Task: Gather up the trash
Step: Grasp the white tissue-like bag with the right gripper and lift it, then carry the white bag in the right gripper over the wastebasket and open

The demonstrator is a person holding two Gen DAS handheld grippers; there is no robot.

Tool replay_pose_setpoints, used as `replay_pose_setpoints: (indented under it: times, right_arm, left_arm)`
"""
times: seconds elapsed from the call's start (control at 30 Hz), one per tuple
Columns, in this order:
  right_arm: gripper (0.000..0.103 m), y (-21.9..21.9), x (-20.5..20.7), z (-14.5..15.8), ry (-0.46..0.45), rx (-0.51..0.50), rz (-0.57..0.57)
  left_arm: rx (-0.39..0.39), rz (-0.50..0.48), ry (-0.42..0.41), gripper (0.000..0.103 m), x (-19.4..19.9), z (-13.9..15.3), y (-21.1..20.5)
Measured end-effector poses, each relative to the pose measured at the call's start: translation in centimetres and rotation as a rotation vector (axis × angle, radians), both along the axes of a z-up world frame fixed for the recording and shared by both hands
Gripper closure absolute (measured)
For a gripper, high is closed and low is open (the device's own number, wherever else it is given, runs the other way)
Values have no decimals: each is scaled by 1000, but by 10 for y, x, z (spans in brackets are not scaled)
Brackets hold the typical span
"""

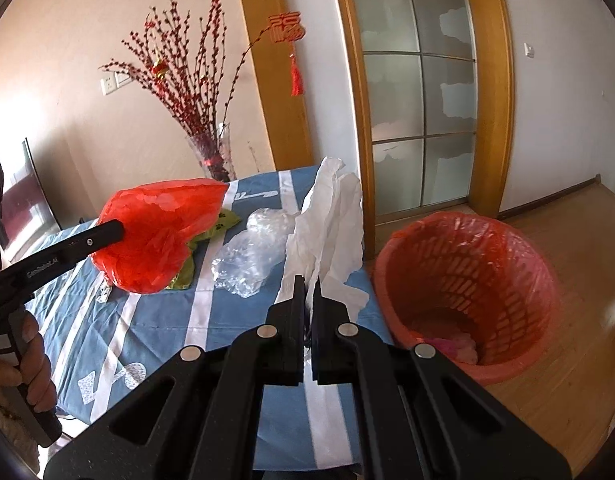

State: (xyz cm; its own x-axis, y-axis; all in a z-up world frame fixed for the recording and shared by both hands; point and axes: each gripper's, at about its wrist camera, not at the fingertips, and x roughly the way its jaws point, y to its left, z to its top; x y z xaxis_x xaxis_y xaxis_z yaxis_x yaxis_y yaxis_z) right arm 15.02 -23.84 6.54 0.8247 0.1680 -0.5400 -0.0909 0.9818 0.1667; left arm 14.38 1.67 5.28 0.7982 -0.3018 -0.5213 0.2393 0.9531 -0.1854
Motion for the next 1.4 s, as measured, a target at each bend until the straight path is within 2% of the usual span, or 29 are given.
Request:
replay_pose_setpoints:
  times: [0.3, 0.63, 0.97, 1.4]
  right_arm:
    - [100, -35, -10, 8, -28, 0, -75]
    - [100, -83, -7, 4, -23, 3, -177]
    - [100, -128, 6, -12, 11, 24, -259]
    - [100, -166, 28, -25, 32, 77, -306]
  left_arm:
    - [-27, -93, -7, 96, 4, 6, -54]
    - [-36, -196, 11, 96, 20, 2, -124]
    - [-29, -273, 72, 96, 42, -21, -185]
    - [-19, -334, 129, 95, 65, -46, -234]
